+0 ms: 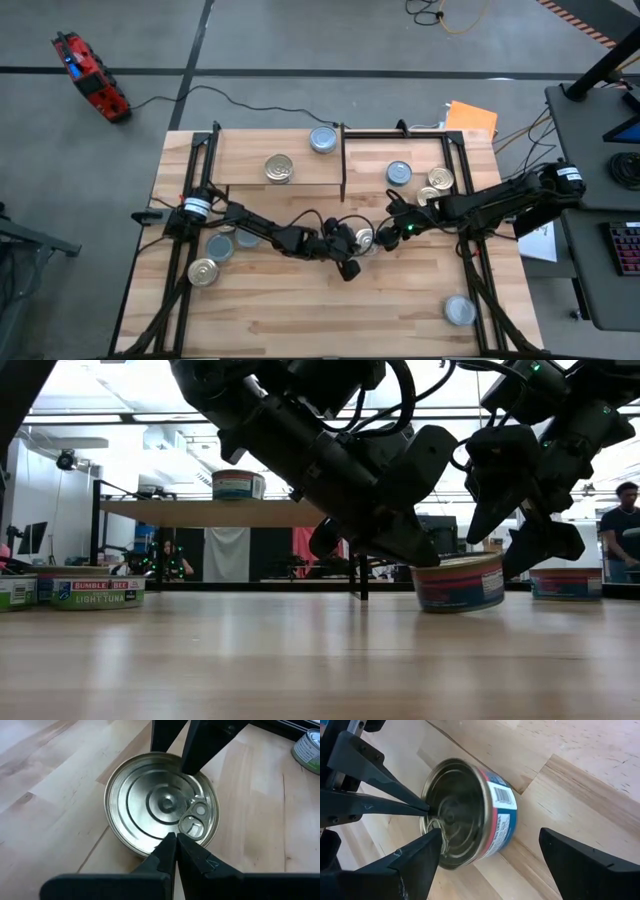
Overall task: Stack canned seafood by type on shelf
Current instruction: Stack the blue and pink tuna can on top of the blue and pink tuna can on the shelf
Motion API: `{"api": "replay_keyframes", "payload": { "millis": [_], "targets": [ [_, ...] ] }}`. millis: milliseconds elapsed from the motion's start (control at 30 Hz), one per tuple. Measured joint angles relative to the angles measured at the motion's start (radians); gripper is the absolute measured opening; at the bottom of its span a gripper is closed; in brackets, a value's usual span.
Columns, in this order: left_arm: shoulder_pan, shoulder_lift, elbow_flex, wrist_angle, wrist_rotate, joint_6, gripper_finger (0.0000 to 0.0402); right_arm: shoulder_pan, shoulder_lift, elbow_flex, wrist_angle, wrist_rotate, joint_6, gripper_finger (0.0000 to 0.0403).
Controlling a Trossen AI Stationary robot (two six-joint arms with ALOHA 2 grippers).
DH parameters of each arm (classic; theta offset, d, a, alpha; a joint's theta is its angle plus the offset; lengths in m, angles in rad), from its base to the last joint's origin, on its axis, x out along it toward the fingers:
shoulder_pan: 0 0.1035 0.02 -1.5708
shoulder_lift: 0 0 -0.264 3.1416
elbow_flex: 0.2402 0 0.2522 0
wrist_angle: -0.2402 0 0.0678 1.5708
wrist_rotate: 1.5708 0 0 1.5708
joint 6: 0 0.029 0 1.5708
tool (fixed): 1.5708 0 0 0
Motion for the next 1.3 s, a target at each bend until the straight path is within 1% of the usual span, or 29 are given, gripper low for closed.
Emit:
{"api": "replay_keyframes", "payload": {
  "millis": [333, 600, 833, 1067, 1200, 1300],
  "targets": [
    [0.000, 0.000, 0.000, 0.000, 0.001, -0.002, 0.0000, 0.000, 0.000, 0.000, 0.008, 0.000, 0.002, 0.0336],
    [-0.002, 0.003, -0.002, -0.004, 0.008, -0.002, 0.0000, 0.000, 0.000, -0.005, 0.021, 0.009, 0.001, 0.0332],
    [-0.001, 0.006, -0.003, -0.013, 0.007, -0.002, 0.0000, 0.000, 0.000, -0.007, 0.064, 0.012, -0.005, 0.0338],
    [-0.001, 0.006, -0.003, -0.017, 0.006, -0.002, 0.0000, 0.000, 0.013, -0.009, 0.088, 0.022, -0.165, 0.0329],
    [-0.001, 0.006, -0.003, -0.025, 0.006, -0.002, 0.0000, 0.000, 0.057, -0.009, 0.159, 0.015, -0.198, 0.0330],
    [-0.001, 0.006, -0.003, -0.028, 0.005, -0.002, 0.0000, 0.000, 0.107, -0.010, 0.235, -0.030, -0.255, 0.0329]
  ]
}}
